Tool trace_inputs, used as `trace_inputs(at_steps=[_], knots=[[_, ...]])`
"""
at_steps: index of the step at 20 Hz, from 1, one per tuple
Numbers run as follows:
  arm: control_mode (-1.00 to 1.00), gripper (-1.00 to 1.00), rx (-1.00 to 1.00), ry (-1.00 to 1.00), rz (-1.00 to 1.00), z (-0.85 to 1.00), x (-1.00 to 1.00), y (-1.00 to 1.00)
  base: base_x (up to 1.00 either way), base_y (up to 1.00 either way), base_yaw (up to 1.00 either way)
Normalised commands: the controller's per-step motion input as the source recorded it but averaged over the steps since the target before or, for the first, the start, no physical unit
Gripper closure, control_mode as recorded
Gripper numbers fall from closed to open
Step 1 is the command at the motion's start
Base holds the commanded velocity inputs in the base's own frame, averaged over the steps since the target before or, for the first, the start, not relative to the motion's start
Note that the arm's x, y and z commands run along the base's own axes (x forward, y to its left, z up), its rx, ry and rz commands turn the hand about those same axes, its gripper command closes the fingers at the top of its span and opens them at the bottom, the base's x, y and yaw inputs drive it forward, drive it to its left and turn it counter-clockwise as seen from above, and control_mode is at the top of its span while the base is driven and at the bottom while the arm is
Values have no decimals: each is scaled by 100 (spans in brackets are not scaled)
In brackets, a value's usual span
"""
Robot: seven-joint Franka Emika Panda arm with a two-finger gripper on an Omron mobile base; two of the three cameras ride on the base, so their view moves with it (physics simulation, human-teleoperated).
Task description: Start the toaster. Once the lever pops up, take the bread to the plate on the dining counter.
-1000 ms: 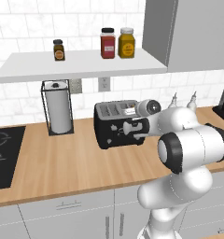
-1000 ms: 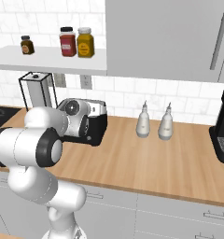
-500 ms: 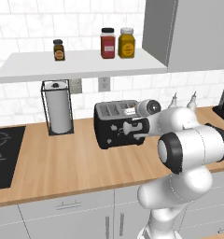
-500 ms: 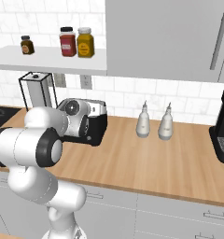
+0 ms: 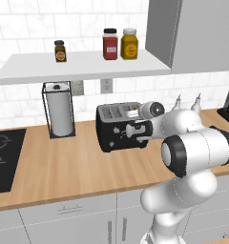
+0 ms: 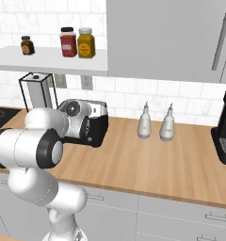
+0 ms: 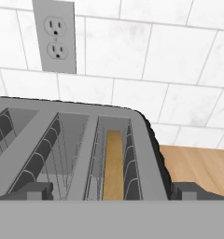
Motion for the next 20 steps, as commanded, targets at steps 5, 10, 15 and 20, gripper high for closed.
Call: trace_inputs(at_steps=[5,10,15,20], knots=[[-100,-100,0,0,0,0,0,0,0,0,0],[-100,-100,0,0,0,0,0,0,0,0,0],[-100,-100,0,0,0,0,0,0,0,0,0],[-100,-100,0,0,0,0,0,0,0,0,0]])
